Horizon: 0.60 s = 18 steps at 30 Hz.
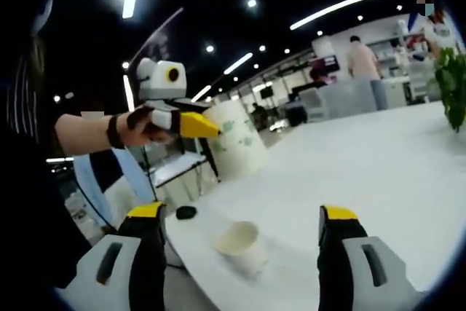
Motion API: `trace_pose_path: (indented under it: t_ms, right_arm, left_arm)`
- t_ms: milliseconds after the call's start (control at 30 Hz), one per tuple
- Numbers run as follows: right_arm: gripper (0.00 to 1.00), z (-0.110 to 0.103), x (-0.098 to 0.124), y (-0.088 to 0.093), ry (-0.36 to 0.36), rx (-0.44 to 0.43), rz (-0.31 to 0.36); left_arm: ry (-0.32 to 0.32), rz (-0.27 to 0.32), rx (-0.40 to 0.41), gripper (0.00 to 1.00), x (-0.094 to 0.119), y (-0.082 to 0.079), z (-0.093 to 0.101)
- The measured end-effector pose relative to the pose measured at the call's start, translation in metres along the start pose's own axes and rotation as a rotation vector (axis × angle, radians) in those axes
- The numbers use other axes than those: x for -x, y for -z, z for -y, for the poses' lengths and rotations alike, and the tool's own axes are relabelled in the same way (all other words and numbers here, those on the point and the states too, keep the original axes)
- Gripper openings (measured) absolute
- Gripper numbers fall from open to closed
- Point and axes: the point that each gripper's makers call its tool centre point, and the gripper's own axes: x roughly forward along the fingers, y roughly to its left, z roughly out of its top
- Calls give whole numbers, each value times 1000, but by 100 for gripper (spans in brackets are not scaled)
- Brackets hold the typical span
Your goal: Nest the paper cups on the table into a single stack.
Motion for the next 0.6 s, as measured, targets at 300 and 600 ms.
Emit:
trace_pose_path:
  t_ms: [300,600]
  right_arm:
    - [73,-21,-17,-13,-111,-116,64]
    - [62,-40,-28,-17,-205,-165,87]
  left_arm:
    - [22,1,8,37,-3,-2,7]
    - [27,-2,11,37,-1,1,11]
